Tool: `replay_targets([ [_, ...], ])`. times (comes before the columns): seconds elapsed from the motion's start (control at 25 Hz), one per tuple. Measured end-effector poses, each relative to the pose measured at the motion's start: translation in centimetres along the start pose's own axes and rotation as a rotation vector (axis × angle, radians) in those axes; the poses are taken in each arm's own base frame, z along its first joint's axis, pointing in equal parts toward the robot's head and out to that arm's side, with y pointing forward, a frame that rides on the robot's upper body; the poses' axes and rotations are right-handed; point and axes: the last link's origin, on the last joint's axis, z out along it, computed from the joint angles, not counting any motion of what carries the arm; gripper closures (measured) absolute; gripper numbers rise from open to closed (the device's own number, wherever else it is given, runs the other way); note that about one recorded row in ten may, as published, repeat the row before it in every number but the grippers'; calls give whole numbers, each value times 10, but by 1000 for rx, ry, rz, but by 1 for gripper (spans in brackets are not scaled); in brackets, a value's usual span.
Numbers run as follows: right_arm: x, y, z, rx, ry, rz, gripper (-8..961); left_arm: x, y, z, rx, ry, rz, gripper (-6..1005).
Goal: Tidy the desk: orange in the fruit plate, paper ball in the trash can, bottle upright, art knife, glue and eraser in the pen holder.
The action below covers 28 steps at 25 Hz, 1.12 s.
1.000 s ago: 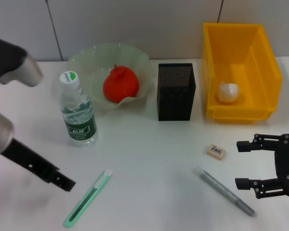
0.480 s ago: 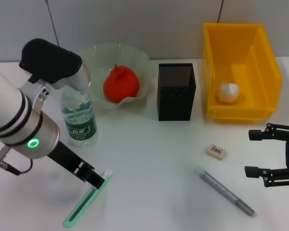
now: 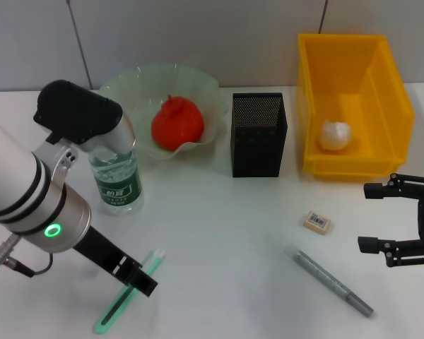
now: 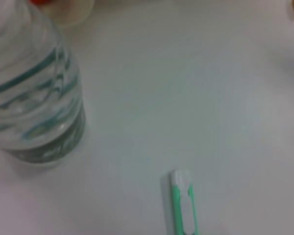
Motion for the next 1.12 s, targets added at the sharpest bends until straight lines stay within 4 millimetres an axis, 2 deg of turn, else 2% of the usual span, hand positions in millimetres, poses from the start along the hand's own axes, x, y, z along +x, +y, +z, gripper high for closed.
replay_targets([
  [0.4,1,-1,1,11,-1,5,119,-7,-1,20,4,-61,-4,231],
  [0.88,4,-3,4,30,-1,18,119,-6,-3,24,10,-71,-3,313],
  [1.12,4,-2,4,24,-3,19,119,-3,-5,25,28,-88,6,447],
])
